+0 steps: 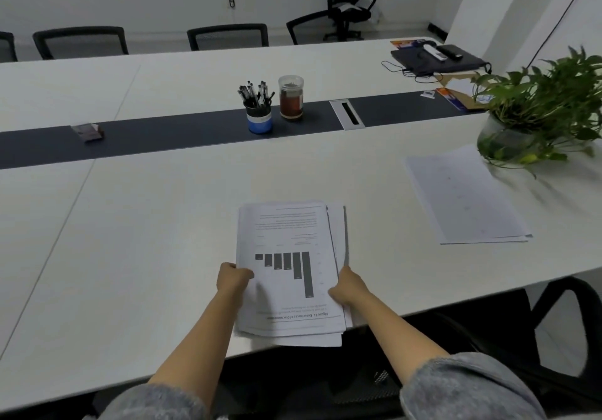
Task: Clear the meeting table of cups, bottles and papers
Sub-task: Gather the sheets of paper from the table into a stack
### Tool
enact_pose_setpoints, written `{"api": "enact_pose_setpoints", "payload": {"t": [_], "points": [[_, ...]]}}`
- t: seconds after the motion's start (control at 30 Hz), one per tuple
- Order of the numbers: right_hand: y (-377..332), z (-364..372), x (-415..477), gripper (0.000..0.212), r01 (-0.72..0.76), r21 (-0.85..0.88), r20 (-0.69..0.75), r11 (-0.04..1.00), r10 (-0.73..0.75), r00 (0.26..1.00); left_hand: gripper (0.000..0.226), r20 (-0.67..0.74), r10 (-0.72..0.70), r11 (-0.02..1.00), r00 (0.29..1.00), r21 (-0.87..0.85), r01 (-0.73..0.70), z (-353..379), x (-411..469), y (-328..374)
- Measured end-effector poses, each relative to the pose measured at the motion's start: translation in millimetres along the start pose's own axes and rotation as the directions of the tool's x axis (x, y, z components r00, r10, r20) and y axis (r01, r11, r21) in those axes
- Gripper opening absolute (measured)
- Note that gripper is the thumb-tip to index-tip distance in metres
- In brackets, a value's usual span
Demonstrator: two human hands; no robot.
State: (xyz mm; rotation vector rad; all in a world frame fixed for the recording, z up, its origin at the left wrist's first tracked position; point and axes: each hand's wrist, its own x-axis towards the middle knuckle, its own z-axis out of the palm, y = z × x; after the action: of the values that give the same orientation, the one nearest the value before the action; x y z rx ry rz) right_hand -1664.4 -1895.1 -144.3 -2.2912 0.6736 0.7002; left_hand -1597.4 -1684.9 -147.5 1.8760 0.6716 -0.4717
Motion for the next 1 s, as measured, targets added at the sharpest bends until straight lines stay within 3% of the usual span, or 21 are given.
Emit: {"api": "enact_pose_setpoints", "payload": {"t": [0.13, 0.23, 0.33, 0.37, 0.4, 0.47, 0.53, 0.67, 0.77, 0.9, 0.97, 1.0], "points": [[7, 7, 0, 0.056, 0.031, -0.065, -0.02, 0.997, -0.033, 0.999, 0.049, 0.022, -0.118, 0.991, 0.993, -0.052, 0.119, 5, 2, -4], [10, 10, 1, 0.061, 0.028, -0.072, -0.016, 0.997, -0.029, 0.999, 0.045, 0.035, -0.118, 0.993, 0.992, 0.017, 0.117, 7, 1, -6], [13, 14, 1, 0.063, 0.029, -0.076, -0.013, 0.997, -0.03, 0.999, 0.045, -0.072, -0.143, 0.912, 0.987, 0.377, 0.16, 4, -3, -10], [14, 14, 1, 0.062, 0.03, -0.073, -0.012, 0.997, -0.031, 0.999, 0.047, -0.092, -0.109, 0.904, 0.99, 0.404, 0.137, 4, -4, -11], [15, 15, 0, 0.061, 0.032, -0.073, -0.017, 0.997, -0.034, 0.999, 0.052, -0.057, -0.078, 0.924, 0.995, 0.37, 0.094, 3, -4, -12], [15, 15, 0, 0.06, 0.035, -0.073, -0.02, 0.997, -0.037, 0.999, 0.06, 0.115, -0.033, 0.994, 0.993, 0.105, 0.021, 1, -2, -12], [15, 14, -1, 0.058, 0.039, -0.071, -0.021, 0.997, -0.04, 0.999, 0.051, 0.228, -0.072, 0.994, 0.971, -0.07, 0.09, -6, -4, -11], [19, 16, -1, 0.051, 0.062, -0.064, -0.008, 0.996, -0.063, 0.998, 0.024, 0.39, -0.191, 0.966, 0.901, -0.087, 0.243, -25, 1, -18], [20, 16, -3, 0.047, 0.06, -0.03, 0.012, 0.998, -0.059, 0.998, 0.033, 0.507, -0.062, 0.991, 0.86, -0.069, 0.112, -27, 2, -17], [19, 2, -6, 0.047, 0.071, 0.216, 0.04, 0.974, -0.081, 0.996, 0.036, 0.461, 0.178, 0.982, 0.87, -0.14, -0.126, -32, -11, -12], [10, -20, -16, 0.037, 0.187, 0.437, -0.071, 0.88, -0.173, 0.982, 0.032, 0.465, 0.288, 0.955, 0.837, -0.201, -0.216, -41, -18, -6], [3, -34, -26, 0.031, 0.283, 0.555, -0.144, 0.782, -0.245, 0.959, 0.033, 0.469, 0.347, 0.935, 0.812, -0.243, -0.258, -47, -20, -2]]}}
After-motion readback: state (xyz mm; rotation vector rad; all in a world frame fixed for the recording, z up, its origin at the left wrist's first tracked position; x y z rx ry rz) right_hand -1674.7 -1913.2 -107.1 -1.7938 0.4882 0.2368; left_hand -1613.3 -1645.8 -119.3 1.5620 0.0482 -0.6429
